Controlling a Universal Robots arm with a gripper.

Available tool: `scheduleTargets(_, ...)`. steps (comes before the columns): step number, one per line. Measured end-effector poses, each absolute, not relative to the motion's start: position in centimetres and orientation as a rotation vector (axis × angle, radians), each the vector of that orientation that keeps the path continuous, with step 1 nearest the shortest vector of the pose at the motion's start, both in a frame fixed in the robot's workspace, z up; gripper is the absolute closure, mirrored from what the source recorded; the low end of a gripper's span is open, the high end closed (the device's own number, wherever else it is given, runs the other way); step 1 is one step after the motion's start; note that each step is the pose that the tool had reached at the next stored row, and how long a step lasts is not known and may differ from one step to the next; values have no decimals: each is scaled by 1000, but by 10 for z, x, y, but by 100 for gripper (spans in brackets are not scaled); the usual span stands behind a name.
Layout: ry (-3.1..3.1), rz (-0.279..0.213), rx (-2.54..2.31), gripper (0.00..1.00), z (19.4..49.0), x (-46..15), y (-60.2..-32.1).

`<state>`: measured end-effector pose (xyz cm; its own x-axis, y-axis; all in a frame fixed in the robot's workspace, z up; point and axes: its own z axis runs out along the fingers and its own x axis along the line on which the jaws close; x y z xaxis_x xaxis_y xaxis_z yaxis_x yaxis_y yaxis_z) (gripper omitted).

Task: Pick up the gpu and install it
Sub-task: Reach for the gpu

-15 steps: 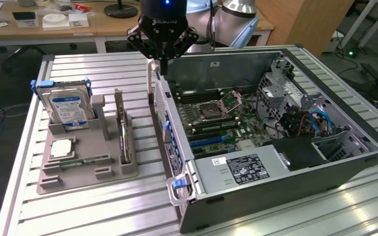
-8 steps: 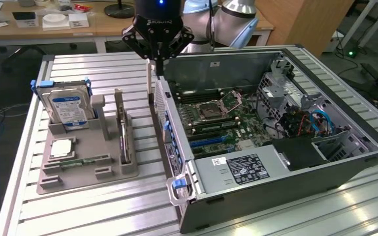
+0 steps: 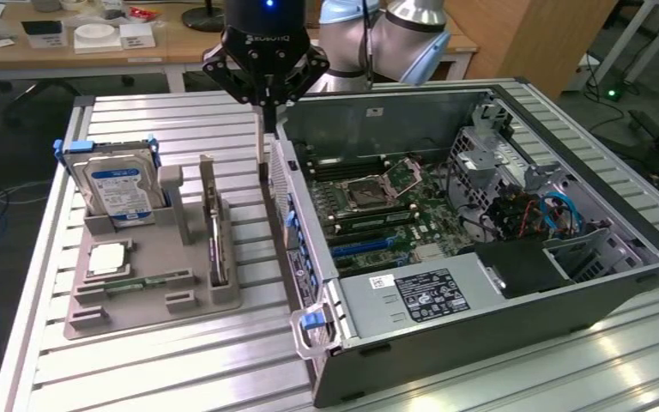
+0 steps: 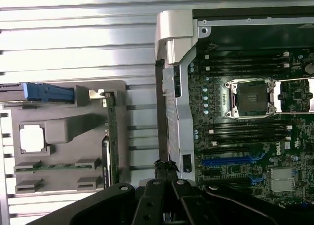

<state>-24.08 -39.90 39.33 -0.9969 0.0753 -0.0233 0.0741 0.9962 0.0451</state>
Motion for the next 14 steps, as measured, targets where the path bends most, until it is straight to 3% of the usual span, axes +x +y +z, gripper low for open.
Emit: scheduleTargets(14, 3114, 69, 117, 90, 393, -260, -399)
